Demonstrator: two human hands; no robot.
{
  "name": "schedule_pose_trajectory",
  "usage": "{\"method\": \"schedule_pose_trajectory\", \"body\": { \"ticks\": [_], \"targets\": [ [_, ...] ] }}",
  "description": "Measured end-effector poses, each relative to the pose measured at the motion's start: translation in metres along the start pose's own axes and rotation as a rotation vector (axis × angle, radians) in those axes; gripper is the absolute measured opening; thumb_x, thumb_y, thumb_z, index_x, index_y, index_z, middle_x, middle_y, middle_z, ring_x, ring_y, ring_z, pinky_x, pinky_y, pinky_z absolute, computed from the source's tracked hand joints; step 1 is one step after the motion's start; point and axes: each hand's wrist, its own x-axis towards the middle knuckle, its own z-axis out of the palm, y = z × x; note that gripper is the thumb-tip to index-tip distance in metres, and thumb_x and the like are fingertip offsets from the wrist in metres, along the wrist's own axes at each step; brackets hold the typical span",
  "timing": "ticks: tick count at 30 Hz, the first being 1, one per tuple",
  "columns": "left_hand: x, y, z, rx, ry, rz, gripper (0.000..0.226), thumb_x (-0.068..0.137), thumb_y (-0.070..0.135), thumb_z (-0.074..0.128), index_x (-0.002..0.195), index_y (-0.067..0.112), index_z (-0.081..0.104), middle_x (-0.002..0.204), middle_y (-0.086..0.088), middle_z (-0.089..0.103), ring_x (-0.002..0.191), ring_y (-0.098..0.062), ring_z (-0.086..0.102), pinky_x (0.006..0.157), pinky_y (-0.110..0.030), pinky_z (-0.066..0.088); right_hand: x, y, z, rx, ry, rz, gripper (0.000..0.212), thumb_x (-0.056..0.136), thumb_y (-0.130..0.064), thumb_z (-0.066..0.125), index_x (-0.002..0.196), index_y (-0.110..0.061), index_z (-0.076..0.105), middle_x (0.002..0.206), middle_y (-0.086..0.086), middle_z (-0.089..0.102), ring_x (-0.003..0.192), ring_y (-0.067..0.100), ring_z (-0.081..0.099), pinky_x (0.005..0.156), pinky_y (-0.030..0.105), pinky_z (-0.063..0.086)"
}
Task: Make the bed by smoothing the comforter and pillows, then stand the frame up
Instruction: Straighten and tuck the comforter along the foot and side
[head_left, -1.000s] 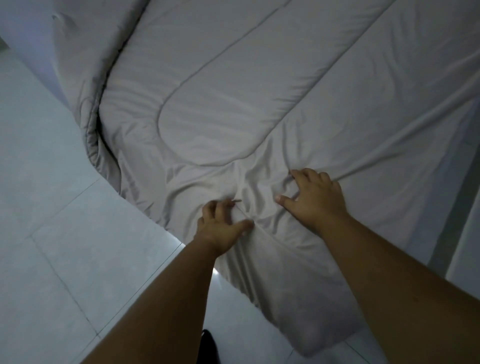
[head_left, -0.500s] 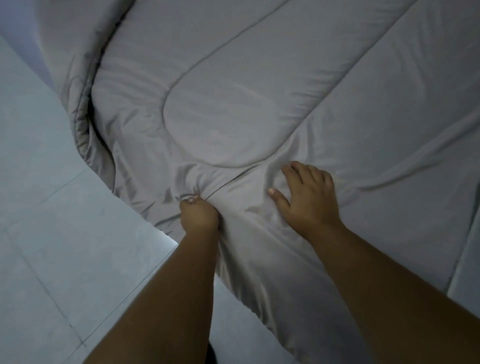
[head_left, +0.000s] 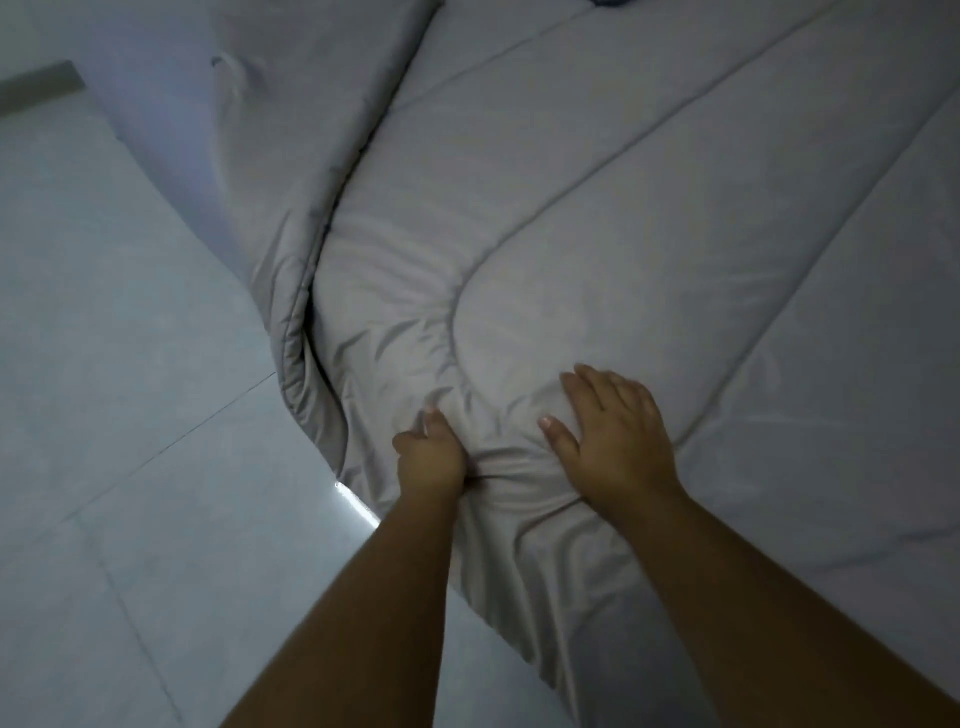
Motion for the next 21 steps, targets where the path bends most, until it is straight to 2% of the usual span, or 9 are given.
{"method": "schedule_pose_trajectory", "body": {
  "ticks": [3, 4, 6, 7, 9, 12, 15, 18, 21],
  "targets": [
    [0.024, 0.016, -0.003, 0.086, 0.012, 0.004, 0.107, 0.057, 0.083, 0.022, 0.126, 0.004, 0.042, 0.125, -0.024, 0.055, 0.109, -0.042, 0.058, 0.094, -0.05, 0.049, 0.027, -0.015, 0.014, -0.002, -0.004, -0.055, 0.058, 0.087, -0.05, 0.038, 0.123, -0.009, 0.057, 0.13, 0.013, 0.059, 0.117, 0.032, 0.054, 0.103, 0.041, 0.025],
    [0.026, 0.023, -0.005, 0.135, 0.0, 0.044, 0.097, 0.068, 0.079, 0.025, 0.126, 0.004, 0.046, 0.124, -0.024, 0.056, 0.11, -0.041, 0.057, 0.097, -0.048, 0.047, 0.036, -0.019, 0.018, -0.006, -0.006, -0.078, 0.058, 0.087, -0.05, 0.038, 0.123, -0.01, 0.057, 0.13, 0.013, 0.058, 0.118, 0.032, 0.053, 0.104, 0.042, 0.025],
    [0.029, 0.027, -0.013, 0.236, -0.004, 0.165, 0.061, 0.093, 0.053, 0.03, 0.123, 0.005, 0.052, 0.123, -0.023, 0.059, 0.112, -0.039, 0.055, 0.1, -0.041, 0.043, 0.056, -0.027, 0.026, -0.014, -0.019, -0.118, 0.057, 0.087, -0.05, 0.037, 0.123, -0.01, 0.058, 0.13, 0.013, 0.059, 0.119, 0.033, 0.053, 0.104, 0.041, 0.023],
    [0.032, 0.024, -0.017, 0.27, 0.007, 0.212, 0.05, 0.098, 0.044, 0.031, 0.119, 0.005, 0.055, 0.119, -0.022, 0.06, 0.111, -0.039, 0.056, 0.099, -0.039, 0.043, 0.066, -0.031, 0.029, -0.015, -0.026, -0.128, 0.057, 0.087, -0.05, 0.037, 0.122, -0.01, 0.058, 0.129, 0.013, 0.059, 0.119, 0.033, 0.053, 0.104, 0.041, 0.021],
    [0.034, 0.015, -0.024, 0.299, 0.025, 0.254, 0.043, 0.098, 0.042, 0.032, 0.104, 0.009, 0.059, 0.106, -0.02, 0.065, 0.1, -0.036, 0.059, 0.095, -0.04, 0.047, 0.085, -0.038, 0.031, -0.011, -0.035, -0.128, 0.058, 0.087, -0.05, 0.036, 0.121, -0.009, 0.059, 0.127, 0.013, 0.06, 0.118, 0.033, 0.054, 0.104, 0.04, 0.02],
    [0.036, 0.017, -0.029, 0.323, 0.019, 0.201, 0.037, 0.098, 0.041, 0.035, 0.09, 0.014, 0.059, 0.096, -0.016, 0.067, 0.087, -0.03, 0.06, 0.087, -0.038, 0.05, 0.112, -0.047, 0.03, 0.011, -0.071, -0.124, 0.057, 0.088, -0.05, 0.035, 0.121, -0.01, 0.059, 0.126, 0.012, 0.061, 0.117, 0.032, 0.055, 0.103, 0.039, 0.021],
    [0.045, 0.048, -0.033, 0.291, 0.015, 0.168, 0.037, 0.097, 0.04, 0.039, 0.101, 0.011, 0.061, 0.111, -0.017, 0.065, 0.1, -0.032, 0.058, 0.089, -0.036, 0.045, 0.143, -0.058, 0.028, 0.022, -0.083, -0.135, 0.057, 0.087, -0.051, 0.036, 0.119, -0.01, 0.061, 0.123, 0.012, 0.063, 0.114, 0.031, 0.057, 0.103, 0.04, 0.026],
    [0.075, 0.094, -0.04, 0.254, 0.122, 0.147, 0.056, 0.096, 0.051, 0.035, 0.12, 0.005, 0.056, 0.127, -0.022, 0.057, 0.117, -0.037, 0.052, 0.097, -0.037, 0.039, 0.178, -0.072, 0.029, 0.049, -0.07, -0.151, 0.056, 0.085, -0.051, 0.038, 0.117, -0.011, 0.061, 0.122, 0.012, 0.064, 0.113, 0.031, 0.058, 0.103, 0.039, 0.025],
    [0.114, 0.128, -0.046, 0.328, 0.165, 0.168, 0.058, 0.097, 0.048, 0.032, 0.126, 0.001, 0.051, 0.132, -0.027, 0.052, 0.122, -0.04, 0.048, 0.101, -0.039, 0.036, 0.206, -0.086, 0.036, 0.06, -0.064, -0.151, 0.058, 0.085, -0.052, 0.037, 0.12, -0.011, 0.06, 0.126, 0.011, 0.062, 0.117, 0.032, 0.055, 0.105, 0.039, 0.024]
  ]
}}
